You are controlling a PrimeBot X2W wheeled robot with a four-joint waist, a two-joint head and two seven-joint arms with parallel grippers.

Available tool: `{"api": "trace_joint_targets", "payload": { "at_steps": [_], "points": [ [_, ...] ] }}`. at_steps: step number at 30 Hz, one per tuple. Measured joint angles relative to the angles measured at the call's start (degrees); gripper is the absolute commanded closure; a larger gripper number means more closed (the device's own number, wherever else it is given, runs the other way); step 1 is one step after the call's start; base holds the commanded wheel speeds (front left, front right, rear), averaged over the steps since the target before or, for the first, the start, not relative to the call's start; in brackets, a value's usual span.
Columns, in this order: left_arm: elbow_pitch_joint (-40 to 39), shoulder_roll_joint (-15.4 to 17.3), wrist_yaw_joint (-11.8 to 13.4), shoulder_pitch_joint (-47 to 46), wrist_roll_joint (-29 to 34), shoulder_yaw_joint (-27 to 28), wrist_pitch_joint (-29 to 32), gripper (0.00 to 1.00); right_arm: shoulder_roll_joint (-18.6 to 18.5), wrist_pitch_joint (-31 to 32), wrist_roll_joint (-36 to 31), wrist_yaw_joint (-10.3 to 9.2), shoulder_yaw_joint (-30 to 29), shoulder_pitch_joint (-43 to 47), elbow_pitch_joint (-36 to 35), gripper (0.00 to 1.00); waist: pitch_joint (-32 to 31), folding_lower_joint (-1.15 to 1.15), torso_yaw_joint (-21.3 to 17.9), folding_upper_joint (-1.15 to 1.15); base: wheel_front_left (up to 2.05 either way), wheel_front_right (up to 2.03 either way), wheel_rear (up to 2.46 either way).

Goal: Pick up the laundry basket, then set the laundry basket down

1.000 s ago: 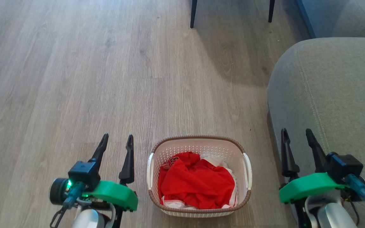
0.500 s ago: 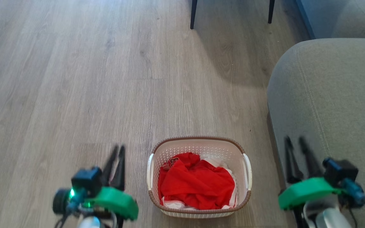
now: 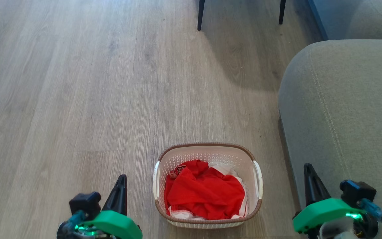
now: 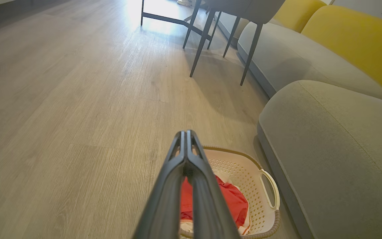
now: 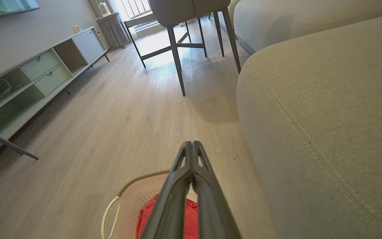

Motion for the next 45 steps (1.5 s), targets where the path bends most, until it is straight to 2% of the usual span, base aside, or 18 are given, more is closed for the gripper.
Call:
{"api": "trace_joint_targets", "payload": {
  "at_steps": [45],
  "points": [
    [0.0,0.2,-3.0,-2.3,-28.7,6.5,6.3,1.00,-0.3,6.3,27.8,0.00,-3.8,-1.4,1.1,1.00,0.2,0.00,-1.4,0.00,0.00,0.00,0.00]
  ]
}}
